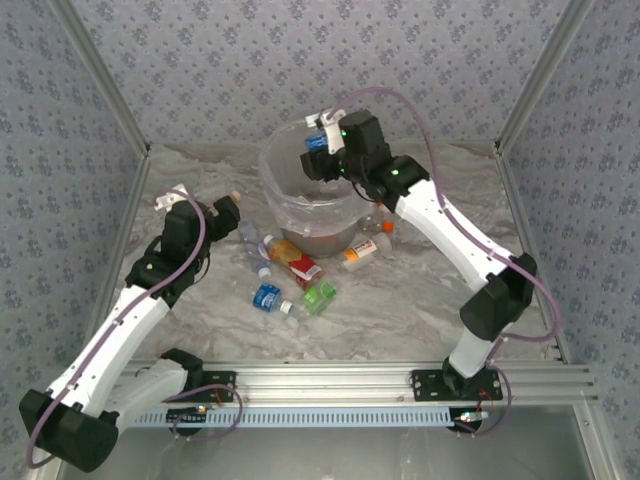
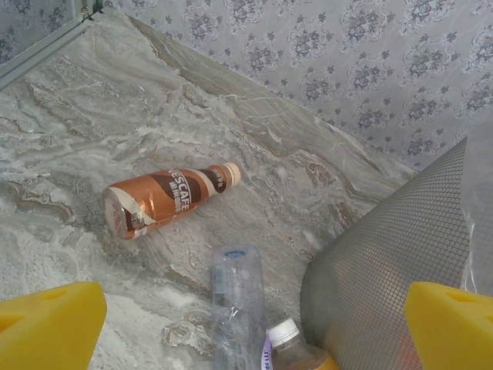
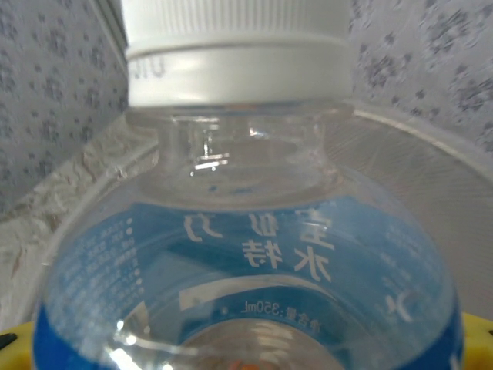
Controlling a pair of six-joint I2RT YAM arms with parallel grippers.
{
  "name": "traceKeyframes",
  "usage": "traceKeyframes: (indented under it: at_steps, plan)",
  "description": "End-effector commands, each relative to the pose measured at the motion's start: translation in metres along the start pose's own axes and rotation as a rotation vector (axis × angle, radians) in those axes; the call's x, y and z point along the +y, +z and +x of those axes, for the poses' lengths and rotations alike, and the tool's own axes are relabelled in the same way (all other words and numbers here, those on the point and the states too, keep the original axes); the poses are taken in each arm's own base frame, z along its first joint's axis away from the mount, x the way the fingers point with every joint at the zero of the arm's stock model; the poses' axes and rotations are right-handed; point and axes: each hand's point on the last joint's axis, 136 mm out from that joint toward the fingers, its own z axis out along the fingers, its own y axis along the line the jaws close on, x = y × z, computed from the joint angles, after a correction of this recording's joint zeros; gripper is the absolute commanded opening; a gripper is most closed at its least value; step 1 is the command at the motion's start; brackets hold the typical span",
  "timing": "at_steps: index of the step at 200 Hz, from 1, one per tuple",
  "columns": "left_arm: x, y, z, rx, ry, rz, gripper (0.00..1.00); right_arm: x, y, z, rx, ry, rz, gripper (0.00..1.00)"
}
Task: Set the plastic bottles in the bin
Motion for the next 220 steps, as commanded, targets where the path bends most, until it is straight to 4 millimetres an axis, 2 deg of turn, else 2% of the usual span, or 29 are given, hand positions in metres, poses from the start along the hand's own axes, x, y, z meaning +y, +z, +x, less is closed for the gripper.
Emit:
traceKeyframes:
  at_steps: [1,22,34,59,135,184,220]
  plan:
    - [0.006,-0.004,-0.005,-0.025,0.018,-0.018,0.99,-0.003,0.013,0.025,0.142,-0.061,0.044,0.64]
    - [0.007,-0.003,-0.004,-0.023,0.019,-0.019,0.99,-0.004,0.028,0.033,0.203,-0.069,0.082,0.64]
    - [0.007,-0.001,-0.003,-0.022,0.020,-0.021,1.00,-0.007,0.042,0.045,0.249,-0.088,0.128,0.64]
    - [0.008,0.001,0.000,-0.017,0.016,-0.023,1.00,-0.011,0.056,0.062,0.327,-0.125,0.211,0.65]
    - [0.007,0.012,0.010,0.019,0.023,-0.029,0.99,-0.016,0.072,0.095,0.441,-0.158,0.255,0.73]
    - [0.008,0.014,0.012,0.030,0.021,-0.039,0.99,-0.010,0.065,0.088,0.420,-0.145,0.236,0.83]
    - [0.013,0.018,0.015,0.030,0.018,-0.051,0.99,-0.003,0.042,0.055,0.292,-0.129,0.244,0.86]
